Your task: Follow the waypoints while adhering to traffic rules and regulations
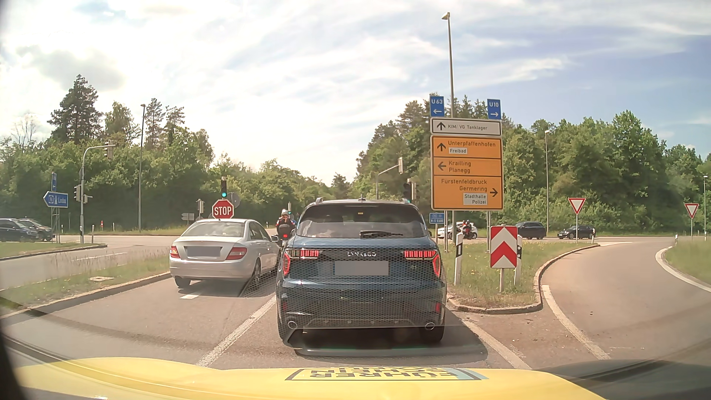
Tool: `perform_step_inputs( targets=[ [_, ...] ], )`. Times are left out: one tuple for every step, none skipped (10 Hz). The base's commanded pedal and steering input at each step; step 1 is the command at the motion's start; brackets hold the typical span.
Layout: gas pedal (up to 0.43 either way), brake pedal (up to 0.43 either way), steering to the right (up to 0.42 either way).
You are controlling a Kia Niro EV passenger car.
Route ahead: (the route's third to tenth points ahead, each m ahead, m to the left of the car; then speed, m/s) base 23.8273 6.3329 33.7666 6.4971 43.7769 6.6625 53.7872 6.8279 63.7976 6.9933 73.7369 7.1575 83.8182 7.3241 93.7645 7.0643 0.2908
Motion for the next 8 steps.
perform_step_inputs(
  targets=[
    [0.000,0.018,-0.026],
    [0.000,0.000,-0.026],
    [0.000,0.000,-0.026],
    [0.000,0.000,-0.026],
    [0.000,0.000,-0.026],
    [0.000,0.000,-0.026],
    [0.000,0.000,-0.026],
    [0.000,0.000,-0.026]
  ],
)
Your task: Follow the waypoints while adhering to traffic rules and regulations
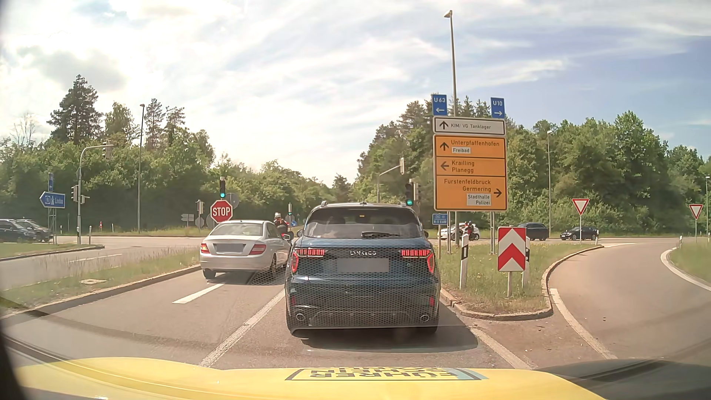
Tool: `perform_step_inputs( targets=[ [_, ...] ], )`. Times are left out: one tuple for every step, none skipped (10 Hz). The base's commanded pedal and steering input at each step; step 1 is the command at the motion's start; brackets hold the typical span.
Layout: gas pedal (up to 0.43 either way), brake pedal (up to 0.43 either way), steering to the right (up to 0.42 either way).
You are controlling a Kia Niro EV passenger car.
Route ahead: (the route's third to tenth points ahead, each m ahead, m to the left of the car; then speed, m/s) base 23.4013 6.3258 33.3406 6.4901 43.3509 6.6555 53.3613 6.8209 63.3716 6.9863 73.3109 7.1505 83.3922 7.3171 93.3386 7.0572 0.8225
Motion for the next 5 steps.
perform_step_inputs(
  targets=[
    [0.000,0.000,-0.026],
    [0.000,0.000,-0.025],
    [0.028,0.000,-0.025],
    [0.047,0.000,-0.024],
    [0.079,0.000,-0.023]
  ],
)
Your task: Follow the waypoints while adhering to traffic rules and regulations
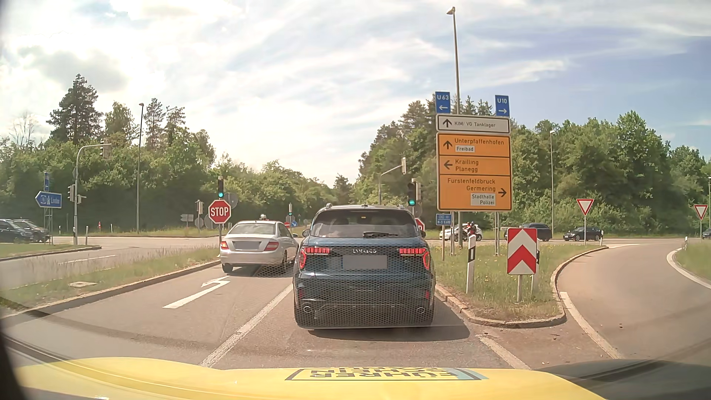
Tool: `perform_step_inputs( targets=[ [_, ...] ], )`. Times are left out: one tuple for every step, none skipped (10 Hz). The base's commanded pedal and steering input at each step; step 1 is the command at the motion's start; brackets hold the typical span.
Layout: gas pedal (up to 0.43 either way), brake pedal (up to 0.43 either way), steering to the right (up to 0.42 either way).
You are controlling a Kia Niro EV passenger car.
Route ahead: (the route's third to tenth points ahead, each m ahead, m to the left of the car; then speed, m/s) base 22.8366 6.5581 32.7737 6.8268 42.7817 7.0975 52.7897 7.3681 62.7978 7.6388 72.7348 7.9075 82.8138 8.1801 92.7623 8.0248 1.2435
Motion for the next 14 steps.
perform_step_inputs(
  targets=[
    [0.087,0.000,-0.021],
    [0.098,0.000,-0.018],
    [0.098,0.000,-0.016],
    [0.098,0.000,-0.014],
    [0.098,0.000,-0.012],
    [0.110,0.000,-0.010],
    [0.130,0.000,-0.009],
    [0.150,0.000,-0.008],
    [0.157,0.000,-0.007],
    [0.169,0.000,-0.006],
    [0.177,0.000,-0.006],
    [0.189,0.000,-0.006],
    [0.189,0.000,-0.009],
    [0.189,0.000,-0.014]
  ],
)
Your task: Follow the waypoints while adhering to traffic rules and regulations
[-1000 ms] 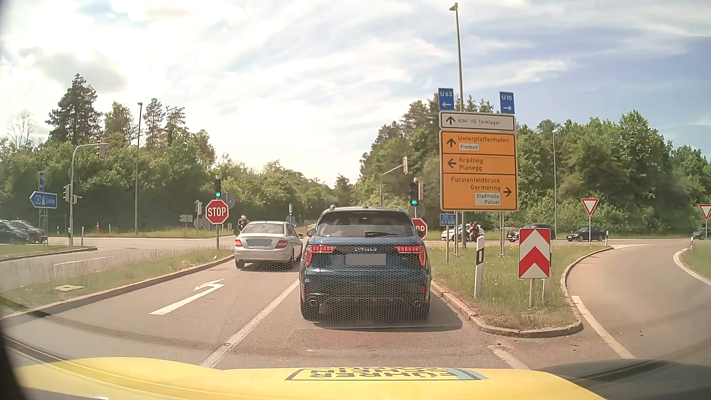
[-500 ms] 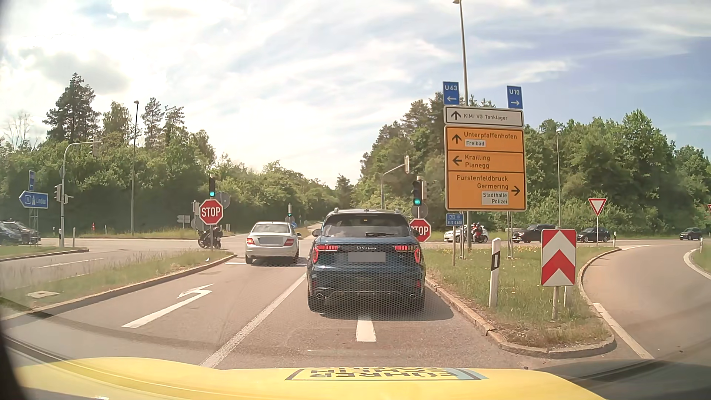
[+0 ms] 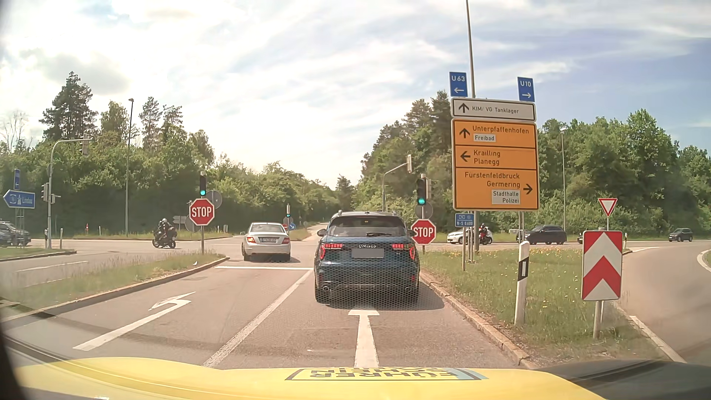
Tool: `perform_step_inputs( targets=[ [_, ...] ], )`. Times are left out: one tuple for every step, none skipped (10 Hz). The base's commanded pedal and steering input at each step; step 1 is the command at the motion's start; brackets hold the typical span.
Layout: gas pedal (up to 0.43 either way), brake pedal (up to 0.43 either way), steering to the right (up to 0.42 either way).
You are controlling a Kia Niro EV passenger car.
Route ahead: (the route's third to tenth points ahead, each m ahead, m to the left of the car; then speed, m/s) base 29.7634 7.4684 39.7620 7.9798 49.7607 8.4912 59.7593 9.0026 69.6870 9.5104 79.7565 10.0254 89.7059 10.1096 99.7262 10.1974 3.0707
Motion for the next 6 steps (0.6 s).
perform_step_inputs(
  targets=[
    [0.197,0.000,-0.020],
    [0.197,0.000,-0.022],
    [0.197,0.000,-0.022],
    [0.209,0.000,-0.022],
    [0.220,0.000,-0.021],
    [0.228,0.000,-0.021]
  ],
)
